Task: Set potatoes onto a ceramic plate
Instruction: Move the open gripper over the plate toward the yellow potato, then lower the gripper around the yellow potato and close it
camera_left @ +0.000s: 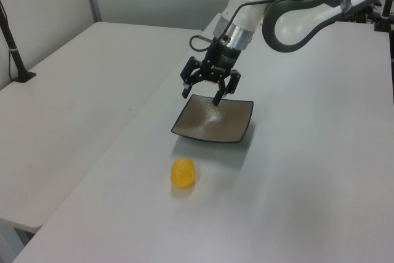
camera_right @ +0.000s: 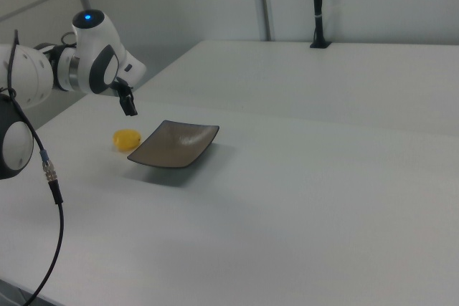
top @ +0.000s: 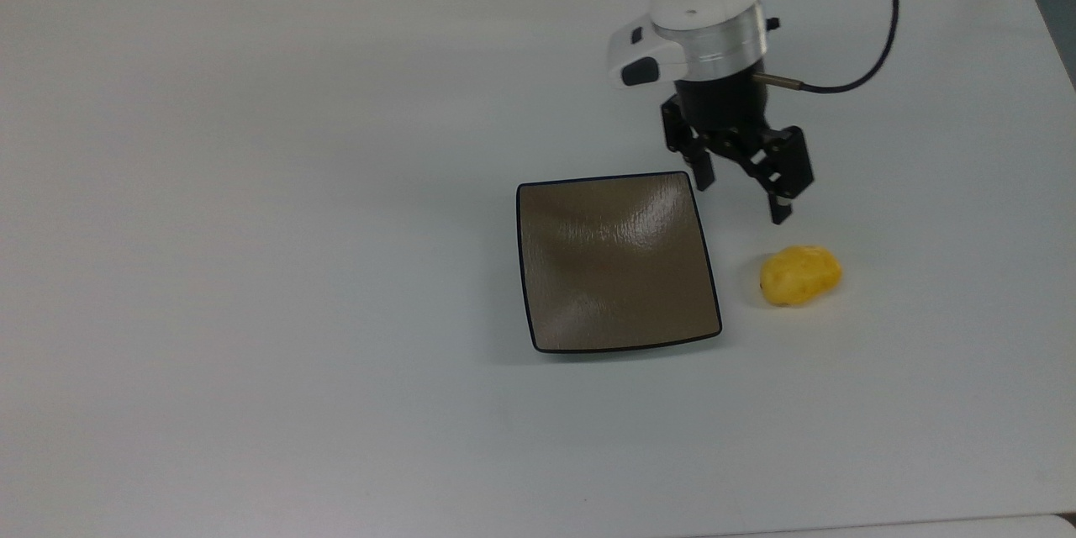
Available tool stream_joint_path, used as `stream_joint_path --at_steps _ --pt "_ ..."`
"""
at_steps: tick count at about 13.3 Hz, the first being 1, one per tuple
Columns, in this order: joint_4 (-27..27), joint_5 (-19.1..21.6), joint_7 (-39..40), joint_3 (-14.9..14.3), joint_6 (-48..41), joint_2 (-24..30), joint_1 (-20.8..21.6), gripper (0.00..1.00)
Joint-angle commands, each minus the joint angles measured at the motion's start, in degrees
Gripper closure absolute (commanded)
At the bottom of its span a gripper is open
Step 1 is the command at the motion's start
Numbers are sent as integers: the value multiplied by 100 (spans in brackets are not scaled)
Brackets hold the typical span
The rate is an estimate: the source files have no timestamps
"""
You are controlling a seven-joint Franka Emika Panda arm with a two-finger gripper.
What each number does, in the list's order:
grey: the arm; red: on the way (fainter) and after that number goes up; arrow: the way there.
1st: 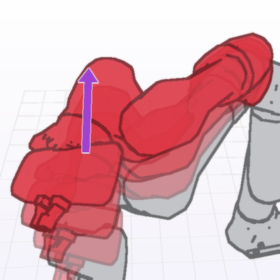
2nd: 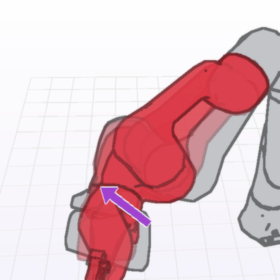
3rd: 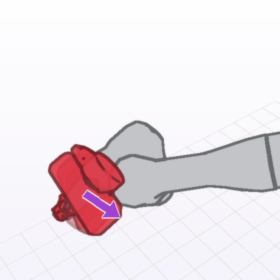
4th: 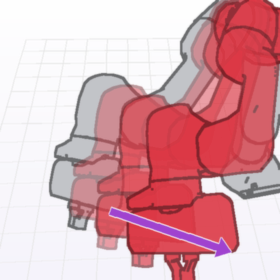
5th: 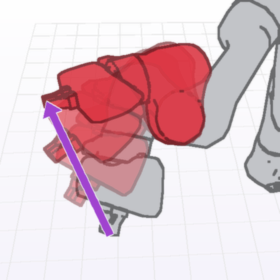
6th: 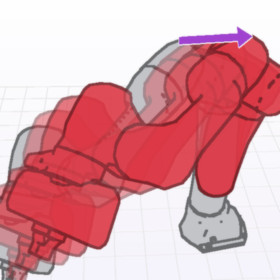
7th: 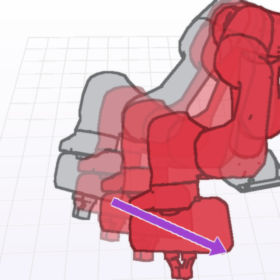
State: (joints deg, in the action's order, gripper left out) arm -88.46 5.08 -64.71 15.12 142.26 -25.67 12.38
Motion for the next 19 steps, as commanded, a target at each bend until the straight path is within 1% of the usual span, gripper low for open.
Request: stream_joint_path --at_steps 1,4,6,7,8,9,10,14,17,19 --pt "618 -138 -437 8 47 -604 308 0" --pt "838 -340 -639 8 56 -947 484 0" --pt "1136 -699 -972 -44 56 -1324 712 0" --pt "1268 -893 -1130 -45 56 -1492 730 0" --pt "1330 -1086 -1219 -45 56 -1606 809 0" --pt "1340 -1166 -1255 -53 65 -1668 888 0" --pt "1418 -1193 -1264 -53 65 -1782 906 0" --pt "1401 -1211 -1272 -80 214 -1923 941 0" --pt "1419 -1203 -1273 -220 372 -2038 1020 0" --pt "1419 -1211 -1273 -229 390 -2135 1038 0"
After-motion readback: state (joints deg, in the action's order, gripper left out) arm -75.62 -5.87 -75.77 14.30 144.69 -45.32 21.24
